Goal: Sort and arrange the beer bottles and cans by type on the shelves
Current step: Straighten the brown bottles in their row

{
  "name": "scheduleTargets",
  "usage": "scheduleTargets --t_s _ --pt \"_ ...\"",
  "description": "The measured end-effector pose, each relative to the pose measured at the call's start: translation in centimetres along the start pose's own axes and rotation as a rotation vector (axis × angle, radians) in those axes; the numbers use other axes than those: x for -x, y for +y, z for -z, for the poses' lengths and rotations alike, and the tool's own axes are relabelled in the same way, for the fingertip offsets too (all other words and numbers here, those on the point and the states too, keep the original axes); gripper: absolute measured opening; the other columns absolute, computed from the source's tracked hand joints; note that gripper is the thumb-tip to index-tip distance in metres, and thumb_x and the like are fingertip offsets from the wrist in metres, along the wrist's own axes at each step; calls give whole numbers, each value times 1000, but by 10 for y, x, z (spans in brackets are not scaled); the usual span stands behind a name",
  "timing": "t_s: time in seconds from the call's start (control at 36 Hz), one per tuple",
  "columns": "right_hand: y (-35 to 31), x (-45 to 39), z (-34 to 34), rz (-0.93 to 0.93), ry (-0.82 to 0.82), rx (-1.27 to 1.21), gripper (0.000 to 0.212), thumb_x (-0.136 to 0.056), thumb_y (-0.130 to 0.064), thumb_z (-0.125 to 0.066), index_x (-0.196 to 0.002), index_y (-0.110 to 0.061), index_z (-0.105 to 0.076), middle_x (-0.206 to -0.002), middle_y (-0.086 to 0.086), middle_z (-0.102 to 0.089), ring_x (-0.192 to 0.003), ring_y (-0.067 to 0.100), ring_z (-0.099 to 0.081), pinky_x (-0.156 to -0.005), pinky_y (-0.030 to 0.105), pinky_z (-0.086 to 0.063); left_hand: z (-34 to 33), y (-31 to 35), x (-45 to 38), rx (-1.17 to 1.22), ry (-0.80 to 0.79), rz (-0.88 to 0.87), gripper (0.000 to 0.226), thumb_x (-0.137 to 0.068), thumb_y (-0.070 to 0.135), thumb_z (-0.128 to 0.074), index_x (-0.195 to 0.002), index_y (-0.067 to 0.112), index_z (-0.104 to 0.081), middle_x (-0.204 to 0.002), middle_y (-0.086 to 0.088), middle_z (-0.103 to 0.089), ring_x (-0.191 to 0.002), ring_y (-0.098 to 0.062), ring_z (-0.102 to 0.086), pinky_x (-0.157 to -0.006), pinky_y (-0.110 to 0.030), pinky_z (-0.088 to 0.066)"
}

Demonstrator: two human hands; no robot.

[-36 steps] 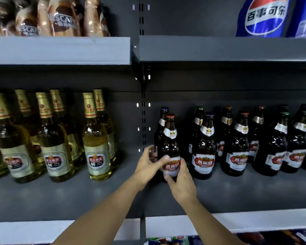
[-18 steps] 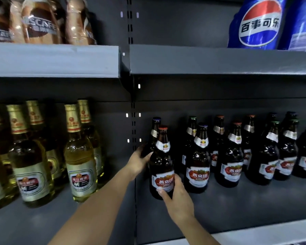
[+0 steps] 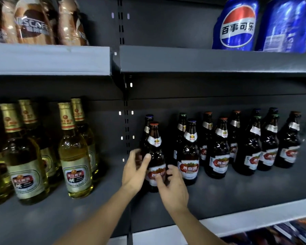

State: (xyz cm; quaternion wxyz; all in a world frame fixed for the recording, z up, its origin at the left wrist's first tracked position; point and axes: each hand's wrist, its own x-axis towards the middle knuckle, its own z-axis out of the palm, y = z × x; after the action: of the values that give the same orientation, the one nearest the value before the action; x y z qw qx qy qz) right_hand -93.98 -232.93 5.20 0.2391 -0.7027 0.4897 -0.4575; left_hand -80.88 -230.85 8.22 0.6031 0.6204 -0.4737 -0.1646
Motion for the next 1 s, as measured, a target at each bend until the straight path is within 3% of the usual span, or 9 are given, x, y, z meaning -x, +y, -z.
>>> scheduleTargets --t_s 0.06,0.17,0.36,0.5,0.78,0.83,0.89,0.94,1.0 --pt "-1 -1 8 4 224 -81 33 -84 -27 -67 -114 -22 -53 -99 -12 -55 -96 16 -58 -83 37 -48 -4 -7 9 -97 -99 -16 85 -63 75 -63 -135 39 -37 -125 18 -55 -114 -4 -54 -97 -31 -46" --pt "3 -18 28 -63 484 -72 36 -82 -16 -71 -113 -10 -54 -104 3 -58 -103 29 -53 -84 40 -38 -11 -14 13 -241 -85 -19 101 -59 46 -81 -142 40 -23 -132 15 -51 -118 -8 -52 -100 -36 -45" --pt "19 -54 54 -97 119 55 93 -78 -51 -72 -149 -15 -23 -147 6 -36 -132 28 -39 -94 45 -45 -9 -11 6 -185 -110 -34 94 -69 14 -85 -143 31 -29 -119 11 -57 -110 -12 -57 -95 -28 -44" --pt "27 -63 61 -66 51 167 89 -81 -49 -71 -149 -21 -20 -147 -2 -39 -120 23 -53 -81 38 -49 -8 -16 5 -189 -116 -26 94 -70 15 -84 -143 35 -28 -123 10 -57 -112 -13 -57 -98 -33 -45" --pt "32 -64 65 -14 25 155 87 -87 -48 -64 -153 -21 -14 -151 -2 -36 -121 23 -54 -80 34 -48 -11 -13 12 -147 -115 8 92 -72 11 -82 -141 40 -27 -128 8 -54 -115 -12 -56 -98 -31 -44" --pt "34 -59 69 11 108 155 79 -89 -51 -59 -151 -19 -22 -146 0 -41 -125 24 -50 -84 36 -46 -16 -12 21 -163 -32 -3 92 -69 20 -85 -141 39 -30 -132 9 -46 -121 -11 -49 -103 -33 -41" --pt "38 -58 78 4 270 113 62 -91 -44 -57 -142 -14 -37 -130 4 -53 -118 26 -52 -86 39 -46 -24 -6 32 -305 189 -9 88 -67 29 -86 -140 24 -37 -129 1 -44 -123 -17 -43 -103 -38 -39" --pt "47 -64 93 -18 424 93 47 -92 -35 -57 -130 -8 -47 -112 6 -58 -106 30 -56 -81 42 -45 -35 5 40 -396 396 -121 72 -67 26 -86 -126 10 -48 -118 -10 -50 -116 -29 -46 -96 -44 -40" --pt "62 -74 113 -33 539 102 39 -92 -30 -56 -121 -5 -52 -103 11 -59 -99 35 -56 -78 45 -46 -50 20 47 -375 421 -280 56 -70 19 -84 -115 8 -52 -105 -6 -52 -103 -25 -50 -87 -39 -43"
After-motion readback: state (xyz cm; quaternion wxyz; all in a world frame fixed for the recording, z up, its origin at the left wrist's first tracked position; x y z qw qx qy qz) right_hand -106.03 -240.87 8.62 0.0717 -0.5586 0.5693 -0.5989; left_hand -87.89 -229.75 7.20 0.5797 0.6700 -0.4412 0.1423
